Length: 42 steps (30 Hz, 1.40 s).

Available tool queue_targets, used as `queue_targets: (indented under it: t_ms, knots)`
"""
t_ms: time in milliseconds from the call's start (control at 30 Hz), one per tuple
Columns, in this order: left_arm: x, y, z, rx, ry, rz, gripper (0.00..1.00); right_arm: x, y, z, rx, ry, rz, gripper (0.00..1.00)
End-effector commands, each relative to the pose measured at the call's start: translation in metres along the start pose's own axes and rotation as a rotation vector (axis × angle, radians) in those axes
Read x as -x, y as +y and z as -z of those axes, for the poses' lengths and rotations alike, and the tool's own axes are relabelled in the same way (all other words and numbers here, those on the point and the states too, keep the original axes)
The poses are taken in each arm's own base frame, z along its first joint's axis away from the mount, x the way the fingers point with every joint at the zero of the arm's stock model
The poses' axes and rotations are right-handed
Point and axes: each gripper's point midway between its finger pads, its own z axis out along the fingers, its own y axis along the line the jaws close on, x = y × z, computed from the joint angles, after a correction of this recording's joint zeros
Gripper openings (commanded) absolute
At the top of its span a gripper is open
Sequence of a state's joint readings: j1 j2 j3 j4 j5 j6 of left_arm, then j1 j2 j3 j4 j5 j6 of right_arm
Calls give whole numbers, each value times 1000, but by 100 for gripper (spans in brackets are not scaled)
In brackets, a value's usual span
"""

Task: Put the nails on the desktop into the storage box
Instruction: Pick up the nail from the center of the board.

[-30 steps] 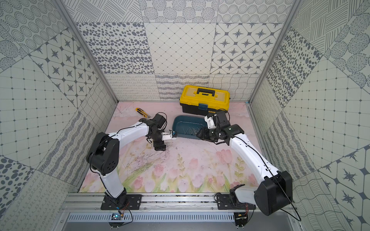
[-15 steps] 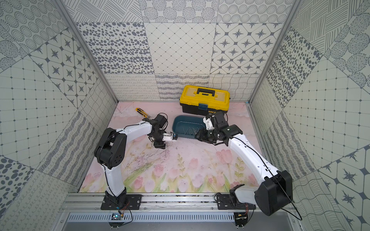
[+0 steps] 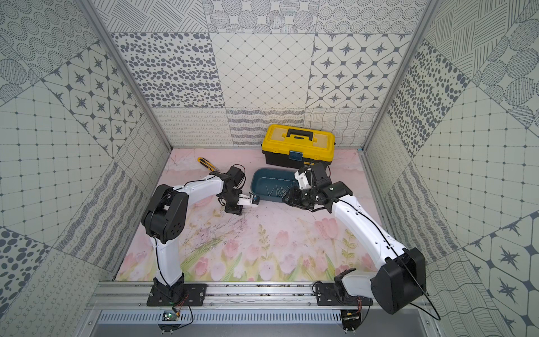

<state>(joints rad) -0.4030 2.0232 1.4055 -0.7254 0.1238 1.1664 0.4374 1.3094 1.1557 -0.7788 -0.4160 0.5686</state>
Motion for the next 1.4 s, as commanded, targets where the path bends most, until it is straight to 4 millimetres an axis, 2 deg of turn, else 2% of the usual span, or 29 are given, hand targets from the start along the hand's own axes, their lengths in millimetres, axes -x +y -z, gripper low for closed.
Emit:
queue_targets:
  t_ms: [0, 200, 433, 600, 800, 867, 900, 933, 1133, 1367]
  knots:
    - [-27, 8, -16, 29, 126, -18, 38, 8, 12, 2, 28, -13, 23, 43]
    - [-35, -3, -22, 0, 159, -9, 31, 11, 14, 5, 29, -23, 37, 43]
    - [-40, -18, -23, -32, 172, 21, 0, 12, 13, 5, 26, -26, 52, 47]
    - [-37, -25, -14, -43, 163, 55, 0, 12, 15, 6, 33, -27, 75, 52]
    - [-12, -27, 16, -54, 67, 129, 0, 15, 18, 5, 45, -25, 91, 65]
    - [-4, -29, 27, -58, 33, 149, 0, 17, 18, 4, 43, -30, 94, 80]
    - [-1, -32, 32, -61, 20, 157, 0, 18, 18, 4, 42, -35, 97, 91]
    - [2, -33, 38, -57, 7, 161, 0, 20, 19, 5, 45, -43, 101, 96]
    - [29, -39, 75, -11, -113, 216, 0, 28, 23, 2, 58, -61, 117, 97]
    - [72, -36, 120, 24, -329, 416, 0, 42, 32, 2, 93, -115, 135, 97]
